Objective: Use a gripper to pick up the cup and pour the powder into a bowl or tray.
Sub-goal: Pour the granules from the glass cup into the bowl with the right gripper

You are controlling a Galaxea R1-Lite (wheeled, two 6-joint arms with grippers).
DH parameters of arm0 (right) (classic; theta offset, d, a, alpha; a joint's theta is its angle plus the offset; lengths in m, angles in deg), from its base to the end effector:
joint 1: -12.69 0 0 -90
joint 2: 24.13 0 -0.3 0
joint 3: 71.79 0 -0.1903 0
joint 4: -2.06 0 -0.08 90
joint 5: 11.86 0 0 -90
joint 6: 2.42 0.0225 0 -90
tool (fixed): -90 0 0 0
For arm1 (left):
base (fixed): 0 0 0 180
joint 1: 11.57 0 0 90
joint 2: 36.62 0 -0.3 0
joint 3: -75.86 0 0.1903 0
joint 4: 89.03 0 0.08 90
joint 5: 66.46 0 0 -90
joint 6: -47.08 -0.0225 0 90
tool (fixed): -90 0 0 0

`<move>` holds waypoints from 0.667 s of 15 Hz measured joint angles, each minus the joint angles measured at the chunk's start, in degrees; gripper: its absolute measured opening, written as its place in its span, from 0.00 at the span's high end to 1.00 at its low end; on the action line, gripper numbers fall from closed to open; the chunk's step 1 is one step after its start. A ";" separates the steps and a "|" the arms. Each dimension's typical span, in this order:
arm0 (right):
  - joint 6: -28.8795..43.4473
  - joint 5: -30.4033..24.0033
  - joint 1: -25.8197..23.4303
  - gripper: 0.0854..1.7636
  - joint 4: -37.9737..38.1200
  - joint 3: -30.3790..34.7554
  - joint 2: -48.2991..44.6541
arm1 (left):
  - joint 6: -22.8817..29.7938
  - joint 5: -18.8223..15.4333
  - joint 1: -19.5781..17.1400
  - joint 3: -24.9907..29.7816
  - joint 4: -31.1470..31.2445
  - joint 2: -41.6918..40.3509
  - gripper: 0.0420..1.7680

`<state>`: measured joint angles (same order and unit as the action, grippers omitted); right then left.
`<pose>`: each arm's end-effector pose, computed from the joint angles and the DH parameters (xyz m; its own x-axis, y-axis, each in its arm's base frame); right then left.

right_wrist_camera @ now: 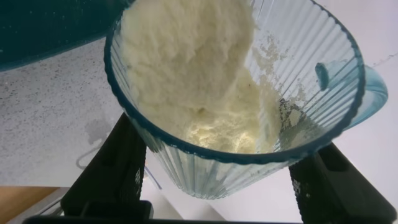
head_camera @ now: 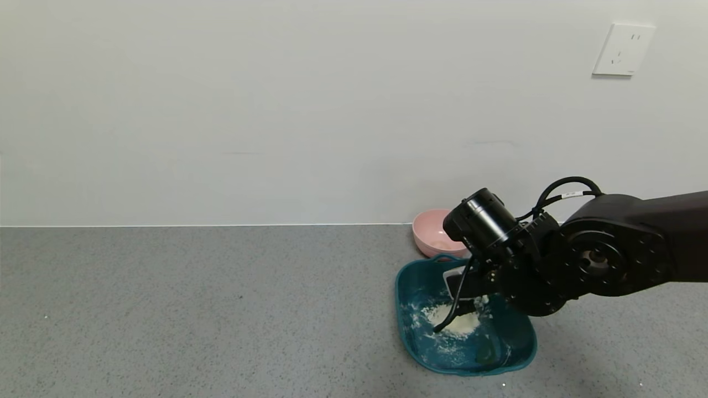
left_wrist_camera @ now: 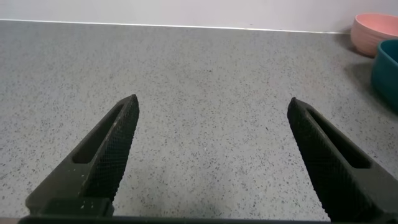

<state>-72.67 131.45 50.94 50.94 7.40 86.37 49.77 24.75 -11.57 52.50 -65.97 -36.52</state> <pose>0.2793 0.1972 0.1692 0.7411 -0.4368 -0.5098 -0.6447 -0.2512 -0.7220 -0.0227 0.0005 0.0760 0.9998 0.0211 0.0035 -0.0209 0.9987 -0.0470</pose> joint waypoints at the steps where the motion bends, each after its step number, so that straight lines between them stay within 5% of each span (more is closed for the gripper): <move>1: -0.06 0.21 0.09 0.26 0.02 0.11 0.00 | 0.00 0.00 0.00 0.00 0.00 0.00 0.03; 10: 0.30 0.71 1.11 0.26 -0.40 0.61 0.09 | -0.02 -0.02 0.00 0.00 -0.02 0.00 0.03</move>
<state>-72.37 132.15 52.05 50.54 8.01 86.46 49.75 24.73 -11.57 52.50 -66.00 -36.52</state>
